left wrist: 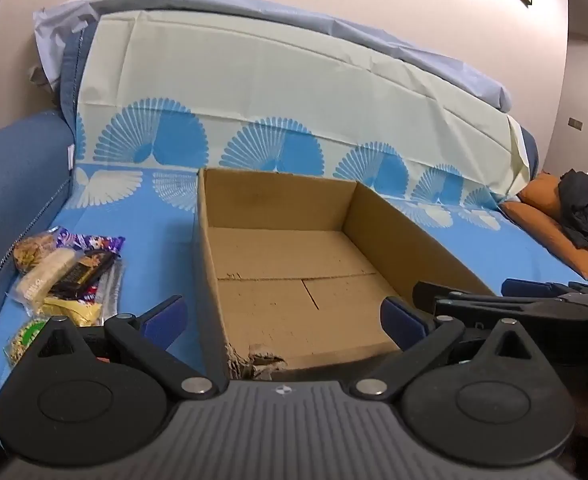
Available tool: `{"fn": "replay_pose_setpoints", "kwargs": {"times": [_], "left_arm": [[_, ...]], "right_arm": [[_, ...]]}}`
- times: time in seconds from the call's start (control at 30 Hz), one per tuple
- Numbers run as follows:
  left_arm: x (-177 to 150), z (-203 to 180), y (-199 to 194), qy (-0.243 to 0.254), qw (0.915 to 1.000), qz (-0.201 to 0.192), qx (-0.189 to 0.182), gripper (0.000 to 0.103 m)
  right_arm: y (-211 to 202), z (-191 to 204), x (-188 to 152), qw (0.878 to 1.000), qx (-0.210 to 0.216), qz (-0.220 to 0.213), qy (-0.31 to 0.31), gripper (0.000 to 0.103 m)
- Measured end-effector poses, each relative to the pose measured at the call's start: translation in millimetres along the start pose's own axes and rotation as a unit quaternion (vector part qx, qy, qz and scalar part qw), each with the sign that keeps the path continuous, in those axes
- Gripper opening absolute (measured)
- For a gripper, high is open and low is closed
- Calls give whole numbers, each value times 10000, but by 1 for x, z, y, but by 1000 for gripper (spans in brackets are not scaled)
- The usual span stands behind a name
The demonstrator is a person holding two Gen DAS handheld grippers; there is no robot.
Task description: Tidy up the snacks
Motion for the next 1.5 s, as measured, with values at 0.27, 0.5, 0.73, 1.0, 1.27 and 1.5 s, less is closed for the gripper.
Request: {"fn": "replay_pose_setpoints", "kwargs": {"times": [0.27,0.5,0.73,1.0,1.27,1.5], "left_arm": [[2,1,1,-61,9999,83,33,103],[1,1,5,-48,9996,229,159,103],[2,-4,4,95,9996,205,194,103],[4,-9,1,99,9998,152,46,103],[3,-11,2,174,9997,177,26,103],[-1,-10,5,58,9994,313,-137,103]], "right_arm": [[2,1,-1,9999,68,115,28,102],[6,-3,-1,9995,107,248,154,102],[7,-2,-6,9996,52,257,118,102],[5,-3,-6,9996,77,234,139,100],[5,-2,-6,9997,79,209,132,97],[4,-2,-6,9997,103,189,137,94]]}}
Point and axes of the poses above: each gripper's, at about its wrist camera, not at the fingertips, and y roughly the way its jaws point, z to its left, x to its top, the point moved 9 cm from there along y, roughly the way its jaws point, and after that the axes turned 8 degrees about -z, right-handed, at the moved point
